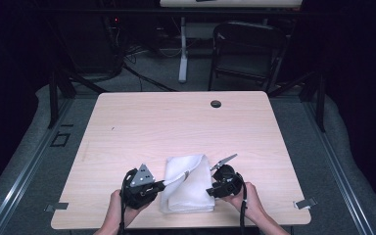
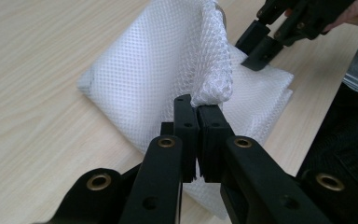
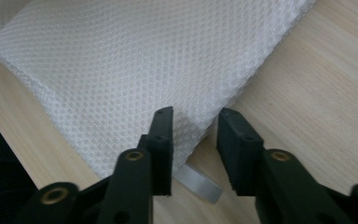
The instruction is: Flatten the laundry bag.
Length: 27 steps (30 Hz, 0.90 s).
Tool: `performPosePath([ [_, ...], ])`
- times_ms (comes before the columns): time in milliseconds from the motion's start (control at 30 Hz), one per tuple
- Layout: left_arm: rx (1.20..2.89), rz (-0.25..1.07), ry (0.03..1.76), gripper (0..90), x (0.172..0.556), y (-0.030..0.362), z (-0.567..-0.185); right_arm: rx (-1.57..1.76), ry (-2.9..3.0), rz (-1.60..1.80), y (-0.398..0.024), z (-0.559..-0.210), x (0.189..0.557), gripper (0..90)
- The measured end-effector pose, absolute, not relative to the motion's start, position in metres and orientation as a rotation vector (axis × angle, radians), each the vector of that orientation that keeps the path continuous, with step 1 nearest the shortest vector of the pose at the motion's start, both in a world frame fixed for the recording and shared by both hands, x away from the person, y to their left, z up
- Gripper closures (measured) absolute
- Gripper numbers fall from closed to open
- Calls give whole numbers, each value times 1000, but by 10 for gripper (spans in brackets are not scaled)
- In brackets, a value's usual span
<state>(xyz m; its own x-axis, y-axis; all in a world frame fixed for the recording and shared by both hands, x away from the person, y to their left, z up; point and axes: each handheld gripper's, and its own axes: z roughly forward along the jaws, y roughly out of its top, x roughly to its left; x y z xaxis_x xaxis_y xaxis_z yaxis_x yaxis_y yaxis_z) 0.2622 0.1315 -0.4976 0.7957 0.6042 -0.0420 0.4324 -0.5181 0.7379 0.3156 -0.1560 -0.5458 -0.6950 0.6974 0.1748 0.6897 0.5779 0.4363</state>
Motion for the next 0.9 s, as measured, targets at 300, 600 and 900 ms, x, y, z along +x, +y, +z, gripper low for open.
performPosePath([
  [300, 2266, 271, 703, 866, 265, 109, -507, 1261, 2782, 785, -153, -546, 317, 864],
  [600, 2417, 229, 579, 725, 265, 73, -528, 1340, 2773, 978, -156, -532, 311, 872],
  [900, 2537, 298, 451, 372, 255, 43, -541, 1410, 2742, 1107, -161, -527, 314, 875],
])
